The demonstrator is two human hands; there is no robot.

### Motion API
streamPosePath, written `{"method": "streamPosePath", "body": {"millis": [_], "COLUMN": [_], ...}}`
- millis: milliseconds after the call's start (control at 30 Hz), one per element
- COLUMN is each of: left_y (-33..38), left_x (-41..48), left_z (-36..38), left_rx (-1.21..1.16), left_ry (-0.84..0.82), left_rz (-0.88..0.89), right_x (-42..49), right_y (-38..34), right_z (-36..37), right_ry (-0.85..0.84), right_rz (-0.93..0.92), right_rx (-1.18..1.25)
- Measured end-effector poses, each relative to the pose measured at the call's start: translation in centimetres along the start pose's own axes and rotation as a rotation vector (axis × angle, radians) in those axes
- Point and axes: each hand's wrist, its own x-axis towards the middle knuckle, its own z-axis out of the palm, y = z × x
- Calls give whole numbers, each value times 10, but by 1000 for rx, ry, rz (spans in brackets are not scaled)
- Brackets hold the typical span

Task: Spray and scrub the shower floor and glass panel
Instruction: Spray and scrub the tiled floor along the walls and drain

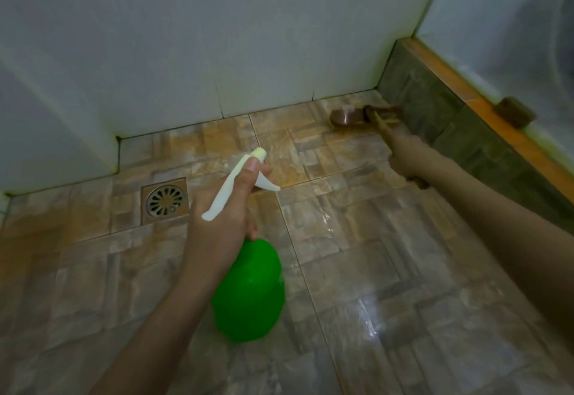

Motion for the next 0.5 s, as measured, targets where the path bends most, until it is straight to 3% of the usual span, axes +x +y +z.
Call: {"method": "streamPosePath", "body": {"millis": [67,500], "left_y": [-1,-8], "left_x": [4,10], "left_z": [0,-14], "left_rx": [9,17], "left_ry": [3,87], "left_rz": [7,22], "right_x": [30,68], "right_y": [-6,-35], "right_z": [0,2], "right_ry": [83,99], "right_rz": [-22,1], "right_rx": [61,107]}}
